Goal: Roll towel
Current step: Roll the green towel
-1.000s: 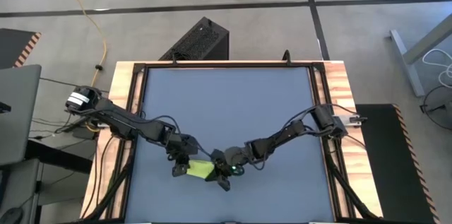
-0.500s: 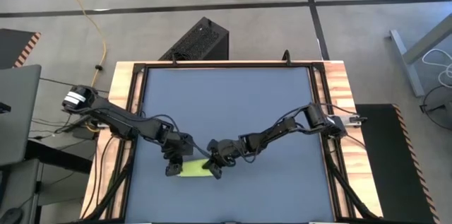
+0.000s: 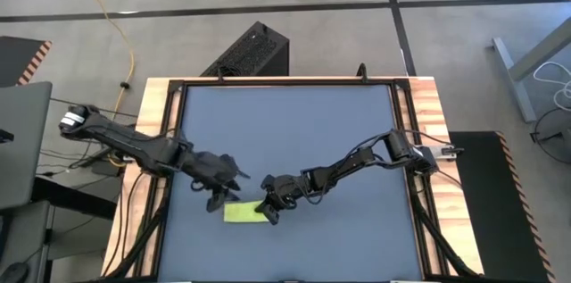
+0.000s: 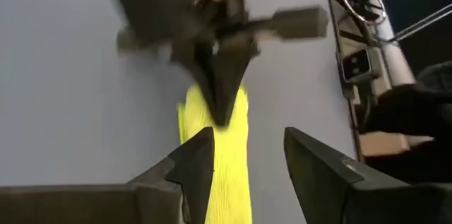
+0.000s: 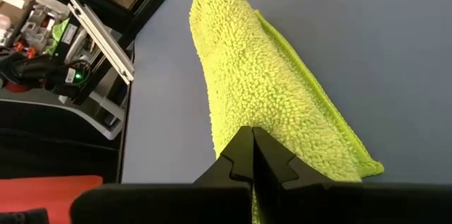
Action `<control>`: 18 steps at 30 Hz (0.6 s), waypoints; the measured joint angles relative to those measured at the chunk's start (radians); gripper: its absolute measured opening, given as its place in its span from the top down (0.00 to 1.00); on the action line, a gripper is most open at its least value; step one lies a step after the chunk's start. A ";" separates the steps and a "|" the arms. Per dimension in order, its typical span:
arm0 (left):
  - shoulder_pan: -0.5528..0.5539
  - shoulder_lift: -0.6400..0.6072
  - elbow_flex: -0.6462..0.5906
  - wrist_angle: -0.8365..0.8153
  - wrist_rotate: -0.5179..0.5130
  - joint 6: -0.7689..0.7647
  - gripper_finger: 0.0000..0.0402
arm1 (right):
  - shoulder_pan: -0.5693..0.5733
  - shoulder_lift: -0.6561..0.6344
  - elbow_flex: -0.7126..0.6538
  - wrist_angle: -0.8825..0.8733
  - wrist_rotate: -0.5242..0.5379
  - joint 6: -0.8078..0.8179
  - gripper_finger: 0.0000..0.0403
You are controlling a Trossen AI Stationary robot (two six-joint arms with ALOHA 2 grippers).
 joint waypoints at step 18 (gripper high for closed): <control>-0.063 0.396 0.023 0.183 -0.064 0.039 0.63 | -0.001 -0.130 -0.007 -0.140 -0.006 -0.065 0.94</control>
